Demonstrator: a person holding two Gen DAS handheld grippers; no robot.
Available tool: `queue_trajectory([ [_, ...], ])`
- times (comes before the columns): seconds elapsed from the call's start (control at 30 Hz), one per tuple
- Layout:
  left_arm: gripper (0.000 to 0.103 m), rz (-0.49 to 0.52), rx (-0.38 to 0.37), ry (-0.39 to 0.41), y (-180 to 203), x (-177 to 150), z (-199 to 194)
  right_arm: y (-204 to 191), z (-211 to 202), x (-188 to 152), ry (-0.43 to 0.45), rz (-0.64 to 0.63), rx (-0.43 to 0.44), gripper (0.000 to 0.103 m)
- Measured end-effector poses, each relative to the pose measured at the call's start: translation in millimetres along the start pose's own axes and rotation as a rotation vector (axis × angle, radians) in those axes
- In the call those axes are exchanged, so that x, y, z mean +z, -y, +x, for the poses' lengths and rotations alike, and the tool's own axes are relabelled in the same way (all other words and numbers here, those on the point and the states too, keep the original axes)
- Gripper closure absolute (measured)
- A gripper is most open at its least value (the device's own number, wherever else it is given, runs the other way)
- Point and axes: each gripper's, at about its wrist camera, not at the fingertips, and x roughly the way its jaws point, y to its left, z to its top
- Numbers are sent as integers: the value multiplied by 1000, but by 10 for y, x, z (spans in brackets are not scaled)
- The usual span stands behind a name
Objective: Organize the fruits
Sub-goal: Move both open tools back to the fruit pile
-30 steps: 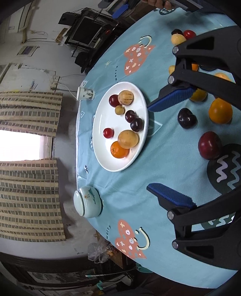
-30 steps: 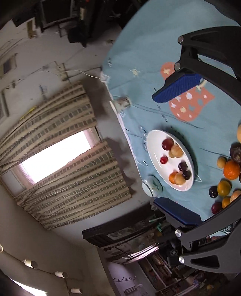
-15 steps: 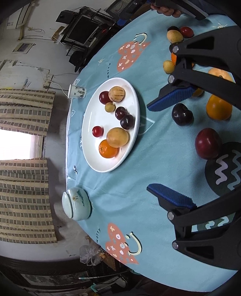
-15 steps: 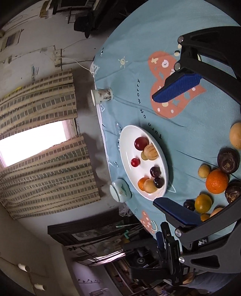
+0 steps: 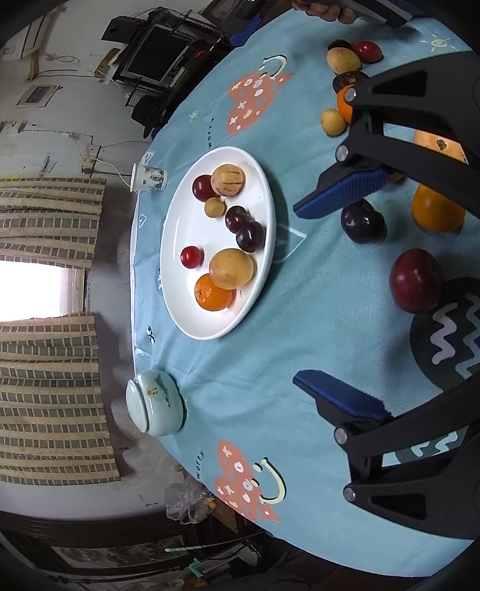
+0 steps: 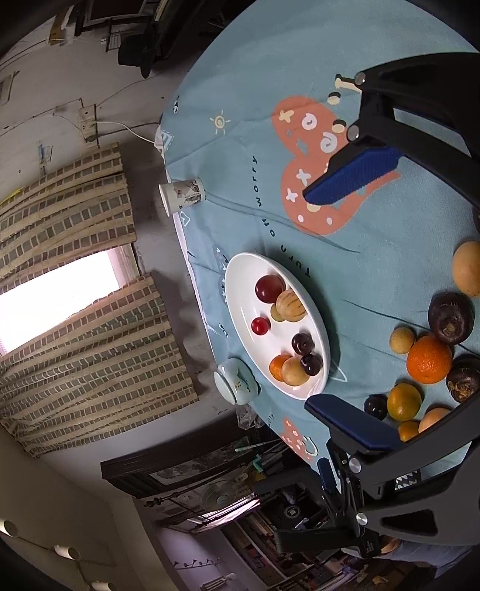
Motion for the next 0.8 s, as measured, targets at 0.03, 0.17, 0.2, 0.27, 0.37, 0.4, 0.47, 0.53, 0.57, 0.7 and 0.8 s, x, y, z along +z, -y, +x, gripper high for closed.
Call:
queue_trajectory([
  [0.03,18,6,4,7,12,2,-12,-10,6,2,-5,-5,5,1],
  [0.17,18,-2,-1,60,-16,30,-108,-25,36,72,-80,47,13,1],
  [0.2,18,-3,-10,68,-25,32,-130,-2,31,96,-103,78,29,1],
  [0.27,18,-6,-24,69,-30,30,-147,2,15,115,-212,62,-11,1],
  [0.37,18,-8,-88,49,-7,35,-197,-17,-113,7,-312,-102,-165,22],
  [0.4,17,0,-104,47,19,29,-227,6,-197,-80,-354,-149,-214,27],
  [0.47,17,28,-151,49,113,16,-353,31,-340,-243,-407,-197,-242,39],
  [0.53,17,57,-201,48,234,-25,-477,21,-452,-382,-434,-220,-216,40],
  [0.57,17,74,-224,43,302,-53,-530,-18,-505,-474,-451,-236,-195,39],
  [0.7,17,143,-251,13,549,-192,-653,-291,-526,-762,-483,-331,-130,39],
  [0.8,17,166,-248,-21,630,-287,-699,-432,-434,-860,-504,-378,-122,47],
])
